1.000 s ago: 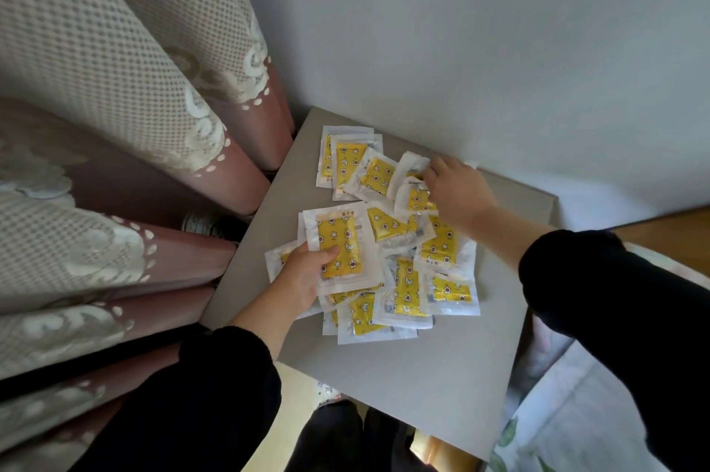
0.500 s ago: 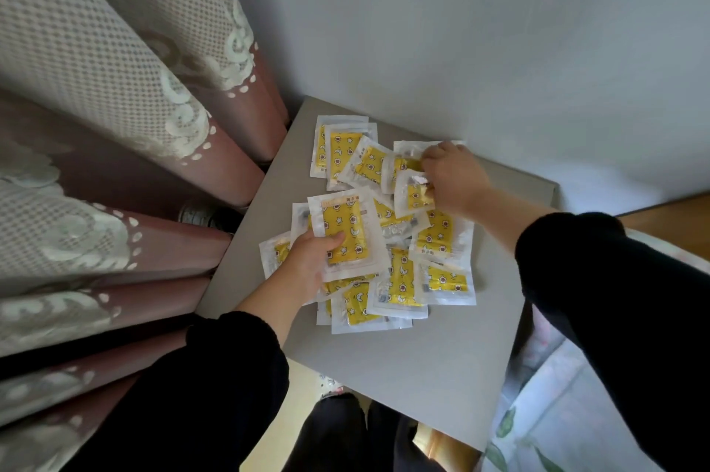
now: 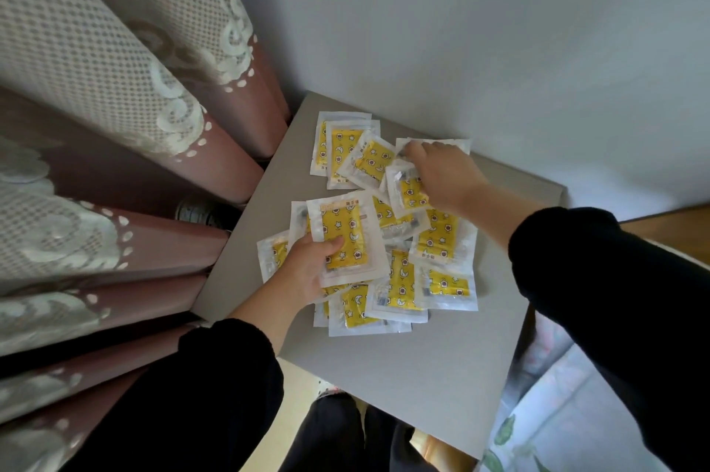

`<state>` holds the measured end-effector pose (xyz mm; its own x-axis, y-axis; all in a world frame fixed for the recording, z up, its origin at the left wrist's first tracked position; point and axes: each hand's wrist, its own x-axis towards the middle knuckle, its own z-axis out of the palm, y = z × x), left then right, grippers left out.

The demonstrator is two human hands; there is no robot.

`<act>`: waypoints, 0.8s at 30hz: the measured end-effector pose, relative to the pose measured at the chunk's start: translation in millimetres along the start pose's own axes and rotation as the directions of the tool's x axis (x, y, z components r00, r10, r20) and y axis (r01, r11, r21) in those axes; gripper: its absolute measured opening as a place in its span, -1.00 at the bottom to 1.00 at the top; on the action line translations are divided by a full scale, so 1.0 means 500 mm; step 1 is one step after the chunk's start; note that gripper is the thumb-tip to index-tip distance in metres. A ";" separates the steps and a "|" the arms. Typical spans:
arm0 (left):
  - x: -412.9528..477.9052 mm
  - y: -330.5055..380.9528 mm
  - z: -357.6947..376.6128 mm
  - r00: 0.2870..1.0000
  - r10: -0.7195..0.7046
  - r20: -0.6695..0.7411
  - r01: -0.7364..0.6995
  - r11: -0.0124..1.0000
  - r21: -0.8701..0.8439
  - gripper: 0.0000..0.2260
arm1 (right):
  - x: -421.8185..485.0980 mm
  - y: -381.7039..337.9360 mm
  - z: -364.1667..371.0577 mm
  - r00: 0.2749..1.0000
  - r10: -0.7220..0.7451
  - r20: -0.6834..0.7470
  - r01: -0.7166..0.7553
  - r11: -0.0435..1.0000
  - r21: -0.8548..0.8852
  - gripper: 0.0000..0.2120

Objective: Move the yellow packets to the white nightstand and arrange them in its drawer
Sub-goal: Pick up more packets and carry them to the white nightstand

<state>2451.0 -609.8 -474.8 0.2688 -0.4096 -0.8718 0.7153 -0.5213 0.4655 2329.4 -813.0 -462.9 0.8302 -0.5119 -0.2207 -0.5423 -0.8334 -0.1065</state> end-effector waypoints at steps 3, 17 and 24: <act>-0.003 0.000 -0.005 1.000 0.011 -0.016 -0.011 1.000 0.002 -0.83 | -0.019 0.002 0.003 0.998 -0.021 -0.055 0.021 1.000 -0.004 -0.31; -0.067 -0.021 0.038 0.998 0.055 -0.022 -0.056 0.998 -0.033 -0.74 | -0.069 -0.028 0.003 0.974 0.204 0.099 -0.209 0.977 0.043 -0.78; -0.179 -0.009 0.016 0.983 0.181 0.030 -0.183 0.978 0.103 -0.77 | -0.210 -0.089 -0.098 0.682 0.635 0.364 -0.493 0.031 0.870 -0.85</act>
<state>2418.6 -576.8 -398.0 0.3739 -0.5196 -0.7682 0.5839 -0.5116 0.6303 2272.7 -732.1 -387.7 0.1744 -0.8023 -0.5709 -0.5383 0.4078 -0.7376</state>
